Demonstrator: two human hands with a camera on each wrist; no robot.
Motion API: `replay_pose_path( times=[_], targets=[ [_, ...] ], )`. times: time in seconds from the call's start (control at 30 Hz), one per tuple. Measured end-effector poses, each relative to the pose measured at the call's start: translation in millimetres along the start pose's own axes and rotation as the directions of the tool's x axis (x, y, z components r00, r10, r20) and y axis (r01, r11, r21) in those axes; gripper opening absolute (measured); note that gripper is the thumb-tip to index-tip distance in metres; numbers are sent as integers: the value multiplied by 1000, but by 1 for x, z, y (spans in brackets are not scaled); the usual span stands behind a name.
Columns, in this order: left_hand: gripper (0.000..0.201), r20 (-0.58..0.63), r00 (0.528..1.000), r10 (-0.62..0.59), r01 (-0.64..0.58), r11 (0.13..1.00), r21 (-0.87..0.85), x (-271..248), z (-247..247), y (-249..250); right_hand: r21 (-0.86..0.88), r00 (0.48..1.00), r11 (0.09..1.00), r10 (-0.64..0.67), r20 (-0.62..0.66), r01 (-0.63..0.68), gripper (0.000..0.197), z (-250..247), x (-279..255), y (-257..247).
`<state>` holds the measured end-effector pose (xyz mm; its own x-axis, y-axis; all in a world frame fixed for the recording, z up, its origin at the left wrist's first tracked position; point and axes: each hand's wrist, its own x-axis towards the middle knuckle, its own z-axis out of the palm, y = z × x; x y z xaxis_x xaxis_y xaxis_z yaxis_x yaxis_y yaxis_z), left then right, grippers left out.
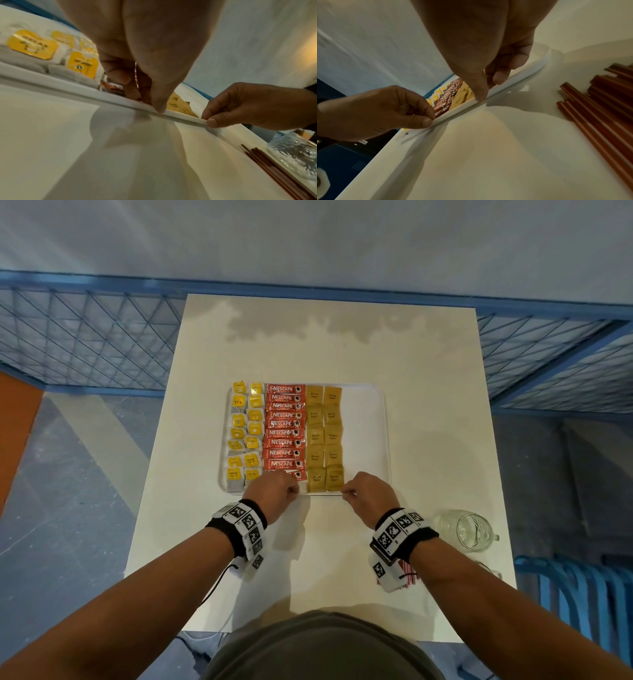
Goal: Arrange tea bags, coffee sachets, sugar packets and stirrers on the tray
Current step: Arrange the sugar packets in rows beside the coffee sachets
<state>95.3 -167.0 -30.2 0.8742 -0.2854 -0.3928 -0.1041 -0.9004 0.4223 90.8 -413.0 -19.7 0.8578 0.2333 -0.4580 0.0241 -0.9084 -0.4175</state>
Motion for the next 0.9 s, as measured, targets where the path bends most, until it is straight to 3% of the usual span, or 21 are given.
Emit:
replay_pose_path(
  times=[0.5, 0.9],
  targets=[
    [12, -3, 999, -39, 39, 999, 1, -13, -1, -10, 23, 999, 999, -36, -12, 37, 20, 12, -8, -9],
    [9, -52, 997, -49, 47, 999, -26, -23, 2, -3, 108, 999, 994, 32, -3, -32, 23, 3, -19, -7]
  ],
)
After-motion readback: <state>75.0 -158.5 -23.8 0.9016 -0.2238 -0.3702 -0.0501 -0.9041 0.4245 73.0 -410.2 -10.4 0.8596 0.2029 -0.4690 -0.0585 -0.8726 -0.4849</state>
